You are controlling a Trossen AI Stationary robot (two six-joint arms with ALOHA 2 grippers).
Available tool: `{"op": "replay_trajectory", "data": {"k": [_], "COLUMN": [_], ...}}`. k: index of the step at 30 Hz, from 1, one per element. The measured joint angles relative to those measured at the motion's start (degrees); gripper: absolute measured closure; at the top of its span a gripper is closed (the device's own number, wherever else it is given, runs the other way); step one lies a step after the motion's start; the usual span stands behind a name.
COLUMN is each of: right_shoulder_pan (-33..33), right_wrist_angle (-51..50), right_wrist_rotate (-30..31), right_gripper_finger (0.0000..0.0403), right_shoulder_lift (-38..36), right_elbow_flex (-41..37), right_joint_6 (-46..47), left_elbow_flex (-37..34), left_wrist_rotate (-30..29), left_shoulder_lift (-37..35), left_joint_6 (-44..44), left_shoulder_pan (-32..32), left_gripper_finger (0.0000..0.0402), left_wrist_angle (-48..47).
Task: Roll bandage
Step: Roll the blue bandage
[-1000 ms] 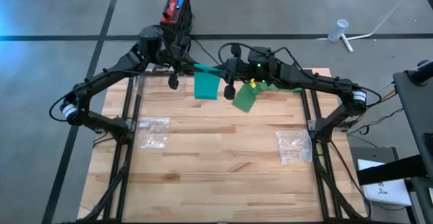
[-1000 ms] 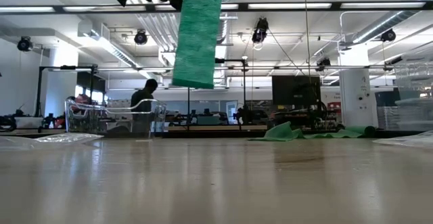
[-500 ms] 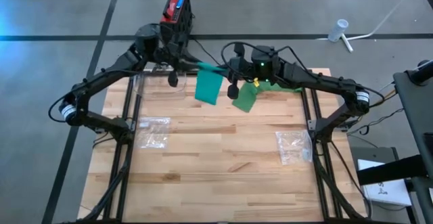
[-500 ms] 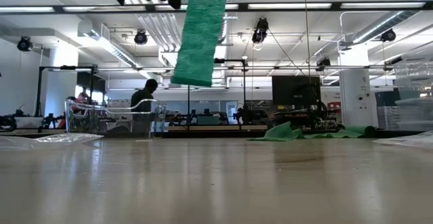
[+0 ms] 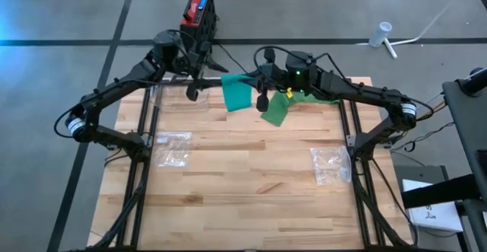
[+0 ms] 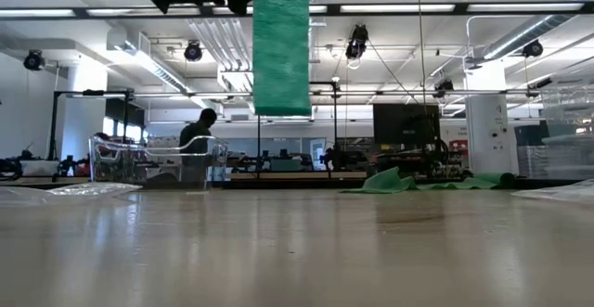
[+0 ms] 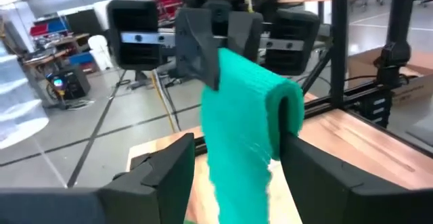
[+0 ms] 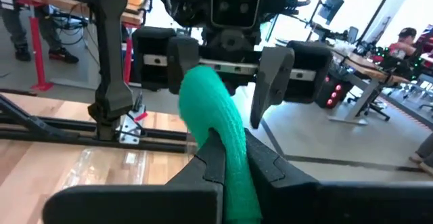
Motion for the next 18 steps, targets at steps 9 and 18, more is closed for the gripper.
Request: {"op": "replay_trajectory", "data": {"k": [9, 18], "right_shoulder_pan": [-0.02, -0.02], "right_wrist_angle": [1.62, 3.06], "right_wrist_rotate": [-0.72, -3.03], "right_gripper_finger": [0.0393, 0.0393], "right_shoulder_lift": [-0.70, -0.31], "right_elbow_flex": [0.22, 0.20], "right_joint_6": [0.26, 2.91], "left_elbow_flex": [-0.45, -0.43], "left_wrist_rotate": [-1.19, -2.75], "left_shoulder_lift": [0.15, 1.23], "left_joint_6": [0.99, -1.25], "left_shoulder_pan": [-0.08, -1.55], "left_gripper_finger": [0.0221, 0.0269], "left_wrist_angle": [-0.57, 4.69]}}
